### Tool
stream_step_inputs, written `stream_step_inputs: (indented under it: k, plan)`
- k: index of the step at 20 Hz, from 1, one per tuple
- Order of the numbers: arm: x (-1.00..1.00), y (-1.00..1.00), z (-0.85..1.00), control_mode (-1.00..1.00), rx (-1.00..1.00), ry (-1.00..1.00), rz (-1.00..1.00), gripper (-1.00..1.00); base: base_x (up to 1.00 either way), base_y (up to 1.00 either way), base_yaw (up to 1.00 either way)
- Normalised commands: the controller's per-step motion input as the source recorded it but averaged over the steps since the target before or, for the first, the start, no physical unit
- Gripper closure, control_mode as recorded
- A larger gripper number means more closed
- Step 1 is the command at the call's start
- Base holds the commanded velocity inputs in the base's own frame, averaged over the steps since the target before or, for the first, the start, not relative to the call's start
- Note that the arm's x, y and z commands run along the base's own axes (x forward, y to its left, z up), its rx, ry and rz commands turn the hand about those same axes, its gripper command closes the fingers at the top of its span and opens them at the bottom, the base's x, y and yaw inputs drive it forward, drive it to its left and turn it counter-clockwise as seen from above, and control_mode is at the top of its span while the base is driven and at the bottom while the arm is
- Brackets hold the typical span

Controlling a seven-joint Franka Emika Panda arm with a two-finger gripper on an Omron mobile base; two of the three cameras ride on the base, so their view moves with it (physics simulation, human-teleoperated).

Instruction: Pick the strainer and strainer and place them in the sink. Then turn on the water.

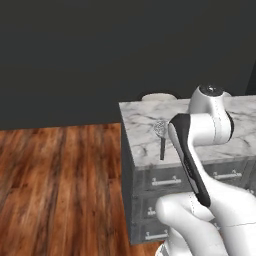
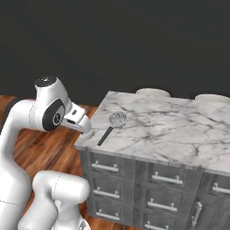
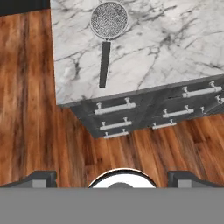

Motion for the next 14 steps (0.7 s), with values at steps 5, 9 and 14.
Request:
stream_step_inputs:
  k: [5, 9, 14]
  plan:
    - [0.32, -0.18, -0.02, -1.00, 0.03, 0.01, -0.10, -1.00, 0.00, 0.00, 0.00]
    - [0.43, -0.25, -0.14, -1.00, 0.00, 0.04, -0.01, -1.00, 0.00, 0.00, 0.00]
    - [0.49, -0.19, -0.30, -1.00, 0.00, 0.05, 0.00, -1.00, 0.00, 0.00, 0.00]
